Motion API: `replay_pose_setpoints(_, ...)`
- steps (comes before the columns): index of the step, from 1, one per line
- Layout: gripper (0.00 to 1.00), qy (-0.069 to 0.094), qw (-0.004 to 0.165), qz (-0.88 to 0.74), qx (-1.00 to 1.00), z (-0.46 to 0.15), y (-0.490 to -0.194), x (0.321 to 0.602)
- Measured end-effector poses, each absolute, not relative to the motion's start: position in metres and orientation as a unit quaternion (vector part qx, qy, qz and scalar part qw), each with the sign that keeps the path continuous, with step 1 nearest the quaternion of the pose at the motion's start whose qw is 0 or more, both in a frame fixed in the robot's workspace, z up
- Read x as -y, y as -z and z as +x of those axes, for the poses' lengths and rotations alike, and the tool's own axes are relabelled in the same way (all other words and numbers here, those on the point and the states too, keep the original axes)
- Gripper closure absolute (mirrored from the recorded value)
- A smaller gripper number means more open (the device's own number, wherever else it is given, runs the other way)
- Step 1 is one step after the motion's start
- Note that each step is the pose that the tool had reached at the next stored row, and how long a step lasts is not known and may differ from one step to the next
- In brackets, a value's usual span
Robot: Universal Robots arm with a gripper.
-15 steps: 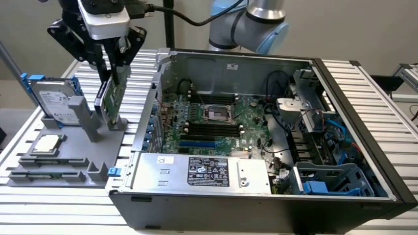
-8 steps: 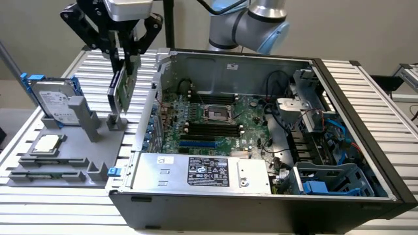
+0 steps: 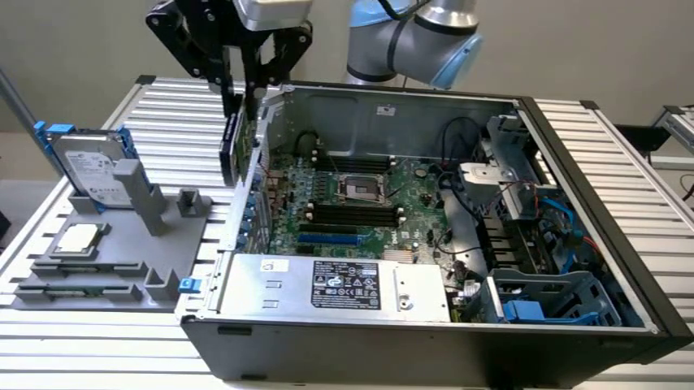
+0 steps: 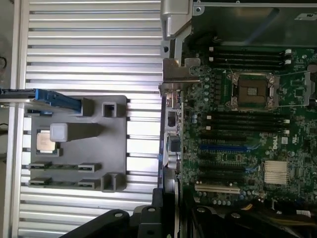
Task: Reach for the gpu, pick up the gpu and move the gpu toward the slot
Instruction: 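Pick up the gpu and move the gpu toward the slot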
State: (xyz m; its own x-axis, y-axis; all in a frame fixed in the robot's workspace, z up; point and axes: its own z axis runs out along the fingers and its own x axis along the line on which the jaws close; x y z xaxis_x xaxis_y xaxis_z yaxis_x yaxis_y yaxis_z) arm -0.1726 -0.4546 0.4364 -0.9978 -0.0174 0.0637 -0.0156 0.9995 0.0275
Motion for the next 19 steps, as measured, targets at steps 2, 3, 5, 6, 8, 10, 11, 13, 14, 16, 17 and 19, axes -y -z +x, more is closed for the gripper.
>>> replay_pose_setpoints(2,0.74,0.015,0.032,0.008,0.999,-0.163,-0.436,0.455)
replay_pose_setpoints(3,0.74,0.015,0.032,0.008,0.999,-0.159,-0.436,0.455)
replay_pose_setpoints(5,0.74,0.016,0.032,0.008,0.999,-0.150,-0.436,0.455)
replay_pose_setpoints(6,0.74,0.016,0.032,0.008,0.999,-0.145,-0.436,0.454)
replay_pose_setpoints(8,0.74,0.016,0.032,0.008,0.999,-0.136,-0.434,0.454)
replay_pose_setpoints(10,0.74,0.016,0.032,0.008,0.999,-0.127,-0.432,0.453)
replay_pose_setpoints(11,0.74,0.016,0.032,0.008,0.999,-0.123,-0.431,0.452)
replay_pose_setpoints(13,0.74,0.016,0.033,0.008,0.999,-0.114,-0.429,0.451)
replay_pose_setpoints(14,0.74,0.016,0.033,0.008,0.999,-0.109,-0.428,0.450)
replay_pose_setpoints(16,0.74,0.016,0.033,0.008,0.999,-0.100,-0.425,0.449)
replay_pose_setpoints(17,0.74,0.016,0.033,0.008,0.999,-0.095,-0.423,0.448)
replay_pose_setpoints(19,0.74,0.016,0.033,0.008,0.999,-0.086,-0.420,0.446)
